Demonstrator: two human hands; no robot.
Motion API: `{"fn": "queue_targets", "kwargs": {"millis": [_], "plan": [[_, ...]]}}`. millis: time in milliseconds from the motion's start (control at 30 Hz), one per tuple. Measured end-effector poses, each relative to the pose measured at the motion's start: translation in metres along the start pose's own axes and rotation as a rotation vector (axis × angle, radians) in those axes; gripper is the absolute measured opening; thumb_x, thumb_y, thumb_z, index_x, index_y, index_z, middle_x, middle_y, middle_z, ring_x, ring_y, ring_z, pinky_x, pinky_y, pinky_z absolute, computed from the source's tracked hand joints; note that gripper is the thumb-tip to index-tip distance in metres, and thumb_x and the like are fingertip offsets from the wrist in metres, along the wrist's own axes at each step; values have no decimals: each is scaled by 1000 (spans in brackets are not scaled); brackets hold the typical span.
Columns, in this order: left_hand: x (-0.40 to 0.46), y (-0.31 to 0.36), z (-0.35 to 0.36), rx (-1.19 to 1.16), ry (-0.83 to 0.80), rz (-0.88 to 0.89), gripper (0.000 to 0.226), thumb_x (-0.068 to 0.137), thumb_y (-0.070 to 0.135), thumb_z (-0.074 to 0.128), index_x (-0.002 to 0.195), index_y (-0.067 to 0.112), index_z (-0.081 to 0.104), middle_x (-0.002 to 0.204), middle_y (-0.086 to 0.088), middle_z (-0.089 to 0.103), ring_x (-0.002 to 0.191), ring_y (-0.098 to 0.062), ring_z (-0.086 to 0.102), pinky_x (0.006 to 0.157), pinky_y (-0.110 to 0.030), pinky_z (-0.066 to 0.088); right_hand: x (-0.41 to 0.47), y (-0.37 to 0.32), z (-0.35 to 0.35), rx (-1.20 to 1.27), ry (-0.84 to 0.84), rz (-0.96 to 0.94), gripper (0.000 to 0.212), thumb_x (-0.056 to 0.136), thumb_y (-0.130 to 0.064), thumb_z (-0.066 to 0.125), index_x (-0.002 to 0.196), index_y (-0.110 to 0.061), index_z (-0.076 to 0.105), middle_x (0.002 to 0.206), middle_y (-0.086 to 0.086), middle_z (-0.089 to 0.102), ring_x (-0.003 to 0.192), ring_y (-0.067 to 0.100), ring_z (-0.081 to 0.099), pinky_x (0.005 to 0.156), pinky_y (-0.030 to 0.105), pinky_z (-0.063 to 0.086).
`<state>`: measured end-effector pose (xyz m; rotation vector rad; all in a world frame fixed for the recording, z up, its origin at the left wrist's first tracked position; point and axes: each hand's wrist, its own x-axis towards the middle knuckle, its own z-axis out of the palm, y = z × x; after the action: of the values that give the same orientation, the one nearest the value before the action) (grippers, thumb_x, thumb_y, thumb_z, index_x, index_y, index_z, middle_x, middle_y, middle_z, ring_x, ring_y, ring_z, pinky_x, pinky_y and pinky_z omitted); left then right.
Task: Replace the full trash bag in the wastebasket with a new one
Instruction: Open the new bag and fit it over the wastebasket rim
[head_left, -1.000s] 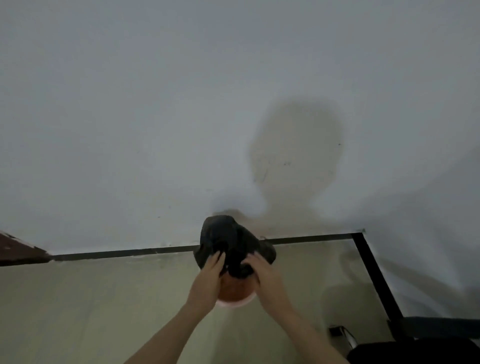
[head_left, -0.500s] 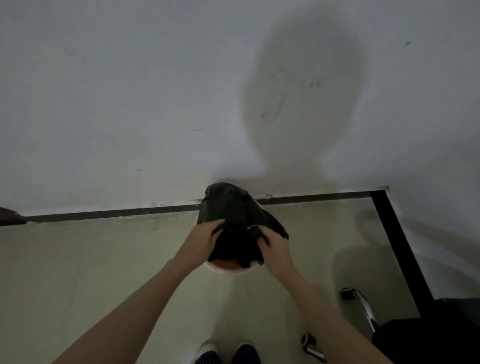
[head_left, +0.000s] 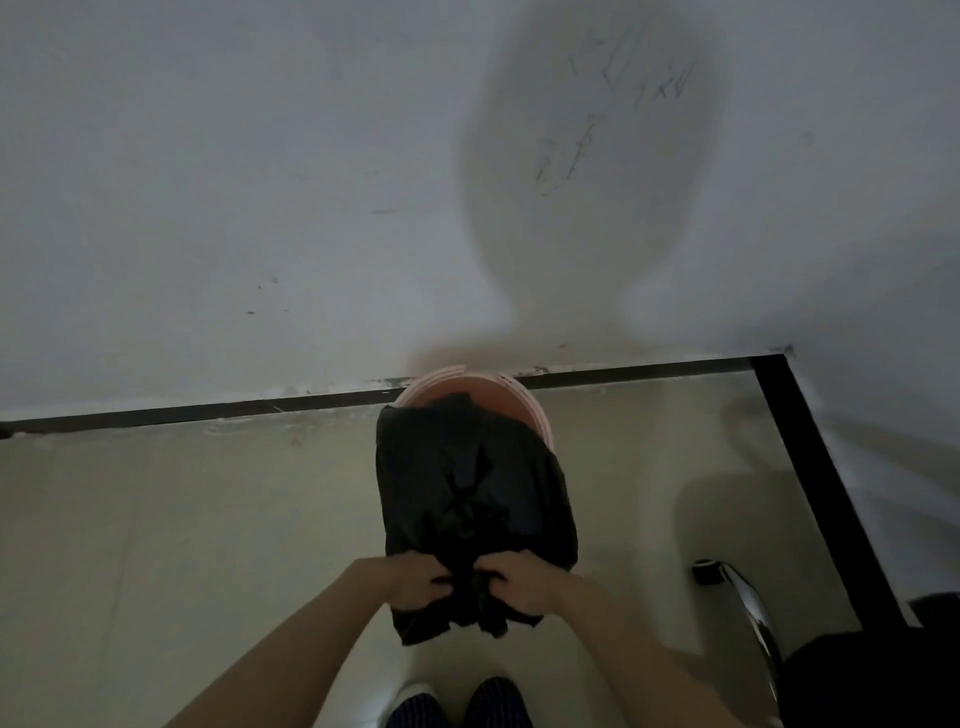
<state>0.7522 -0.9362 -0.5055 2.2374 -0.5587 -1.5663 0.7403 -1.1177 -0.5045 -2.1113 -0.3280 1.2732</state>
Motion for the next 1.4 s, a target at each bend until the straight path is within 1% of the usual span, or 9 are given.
{"fn": "queue_targets", "kwargs": {"millis": [167,267,467,633,767,1033,1133,1267,1400], "plan": [[12,-24,-43,-38,761,48,56,86,46,23,122,17,54,118,-16,59,109,-31,54,95,-31,39,11,-10,-54,74,459,-94,32,93,-1,40,124,-3,51,125,16,57,112,23,53,86,21,36],[44,-43,-79,-203,1041,-9,39,95,32,35,130,22,47,124,-22,51,112,-37,50,96,-36,39,39,-4,-87,204,787,-171,27,94,-3,40,116,-8,54,105,7,61,96,22,56,73,21,37],[147,-66,-88,-43,885,102,47,95,36,30,140,25,28,150,-23,15,138,-38,17,115,-44,17,128,51,-88,-82,811,-214,29,95,-8,41,121,-8,53,148,16,32,134,30,35,105,30,31],[201,-83,-67,331,280,57,33,96,16,36,121,-1,50,134,-23,47,118,-35,46,101,-34,34,179,93,-67,-448,350,-78,33,91,-6,40,121,-7,54,130,26,48,117,40,47,97,36,37],[157,-78,-104,349,561,184,27,91,21,46,115,19,58,124,-9,60,112,-27,54,94,-34,43,167,63,-85,-520,318,-160,37,87,-5,40,118,-14,58,122,21,59,111,34,54,97,35,40],[33,-100,-168,331,1189,414,15,81,15,65,95,19,71,90,1,74,83,8,58,73,0,38,99,24,-172,-537,883,-505,13,83,-1,55,88,2,67,89,20,64,84,31,59,79,43,49],[22,-123,-170,215,1370,439,41,80,4,64,90,43,64,79,36,66,80,26,53,76,5,37,82,46,-181,-377,1093,-610,17,83,-2,55,91,-8,69,87,13,64,83,16,59,77,24,49],[22,-137,-139,315,1327,423,50,81,12,59,94,60,56,94,46,56,92,24,50,83,3,36,65,74,-150,-344,1110,-669,25,83,-3,55,98,-20,67,98,-2,60,96,-11,53,81,4,39],[36,-116,-101,427,1139,487,48,73,42,44,121,38,51,129,15,46,119,18,33,99,-2,23,79,87,-116,-629,803,-478,18,86,-4,55,99,-11,66,120,6,62,107,18,57,82,13,35]]}}
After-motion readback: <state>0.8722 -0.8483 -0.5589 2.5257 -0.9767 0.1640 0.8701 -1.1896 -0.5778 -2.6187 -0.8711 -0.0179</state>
